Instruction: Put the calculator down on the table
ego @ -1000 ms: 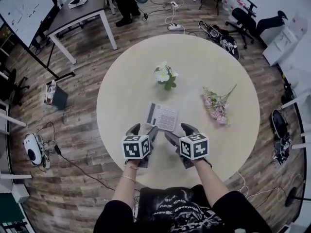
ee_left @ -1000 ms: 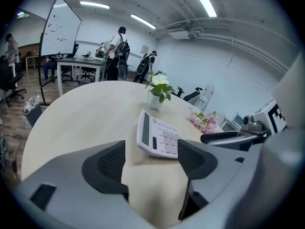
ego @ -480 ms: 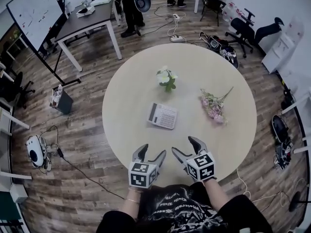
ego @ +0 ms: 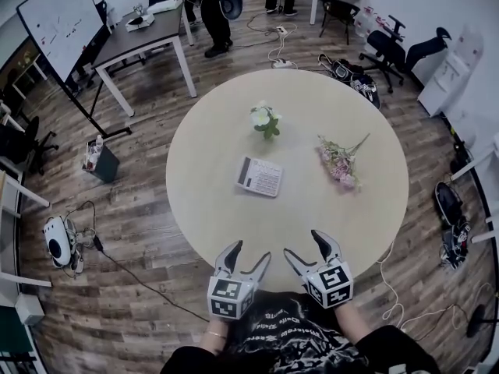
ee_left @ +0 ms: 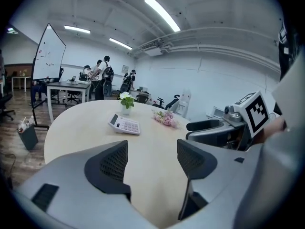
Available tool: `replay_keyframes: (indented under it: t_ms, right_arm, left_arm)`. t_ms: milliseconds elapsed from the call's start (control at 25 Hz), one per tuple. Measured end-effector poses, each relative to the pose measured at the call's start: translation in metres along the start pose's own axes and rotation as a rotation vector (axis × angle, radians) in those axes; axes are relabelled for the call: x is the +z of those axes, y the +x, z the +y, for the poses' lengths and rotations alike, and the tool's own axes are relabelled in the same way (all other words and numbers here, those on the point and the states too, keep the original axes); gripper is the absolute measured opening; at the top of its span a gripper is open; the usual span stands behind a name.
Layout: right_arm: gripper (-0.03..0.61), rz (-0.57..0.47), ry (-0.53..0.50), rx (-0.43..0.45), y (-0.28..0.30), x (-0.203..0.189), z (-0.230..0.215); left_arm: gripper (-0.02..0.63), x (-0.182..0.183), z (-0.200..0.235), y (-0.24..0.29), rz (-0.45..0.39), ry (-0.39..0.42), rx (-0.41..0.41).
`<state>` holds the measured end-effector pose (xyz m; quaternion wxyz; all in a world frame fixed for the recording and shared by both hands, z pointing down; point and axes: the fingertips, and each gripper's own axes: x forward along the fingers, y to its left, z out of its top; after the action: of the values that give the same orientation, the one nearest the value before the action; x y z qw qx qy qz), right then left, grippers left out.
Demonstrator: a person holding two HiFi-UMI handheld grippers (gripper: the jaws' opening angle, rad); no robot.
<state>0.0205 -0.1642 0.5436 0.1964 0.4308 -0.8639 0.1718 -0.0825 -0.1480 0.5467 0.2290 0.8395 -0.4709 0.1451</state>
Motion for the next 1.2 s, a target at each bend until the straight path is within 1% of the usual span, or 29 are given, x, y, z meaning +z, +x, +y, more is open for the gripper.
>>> replay_keyframes:
  t_ms: [80,120,160,200,240,320,360,440,480,600,680,840,1080,1200]
  right_arm:
    - [0.359,-0.003,-0.010,0.000,-0.003,-0.003,0.004]
    - [0.343,-0.009,-0.025,-0.003,-0.005,-0.003,0.006]
    - [0.309,-0.019,-0.042,-0.006,-0.008,-0.002,0.009]
    - [0.266,-0.032,-0.056,-0.010,-0.009,0.000,0.011]
    - [0.223,-0.046,-0.063,-0.013,-0.010,0.003,0.013]
    - [0.136,-0.078,-0.059,-0.010,-0.009,0.012,0.019]
    - [0.102,-0.095,-0.055,-0.008,-0.009,0.016,0.021]
    - [0.027,-0.119,-0.056,-0.005,-0.011,0.023,0.023]
    - [0.009,-0.125,-0.063,0.001,-0.013,0.024,0.024]
    - [0.008,-0.132,-0.093,0.021,-0.018,0.025,0.030]
    - [0.006,-0.125,-0.100,0.019,-0.018,0.025,0.029]
    - [0.006,-0.123,-0.081,0.000,-0.018,0.025,0.020]
    - [0.006,-0.123,-0.122,-0.030,-0.016,0.032,0.011]
    - [0.006,-0.115,-0.136,-0.036,-0.017,0.028,0.011]
  left_arm:
    - [0.345,-0.003,-0.004,-0.001,0.003,-0.015,-0.026]
    - [0.341,-0.003,-0.007,-0.002,-0.005,-0.015,-0.032]
    - [0.303,-0.001,-0.008,-0.004,-0.022,-0.010,-0.027]
    - [0.221,0.002,-0.008,-0.005,-0.044,-0.004,-0.013]
    - [0.154,0.004,-0.007,-0.007,-0.065,0.000,0.002]
    - [0.058,0.008,-0.007,-0.009,-0.092,-0.006,0.014]
    - [0.034,0.010,-0.009,-0.009,-0.100,-0.011,0.012]
    - [0.021,0.014,-0.014,-0.010,-0.117,-0.010,0.009]
    - [0.020,0.015,-0.015,-0.011,-0.126,-0.005,0.012]
    - [0.020,0.020,-0.013,-0.015,-0.152,0.007,0.034]
    - [0.020,0.023,-0.013,-0.016,-0.160,0.008,0.033]
    - [0.020,0.022,-0.018,-0.015,-0.150,0.032,0.027]
    - [0.020,0.026,-0.014,-0.016,-0.154,0.016,0.032]
    - [0.020,0.026,-0.013,-0.015,-0.137,0.029,0.041]
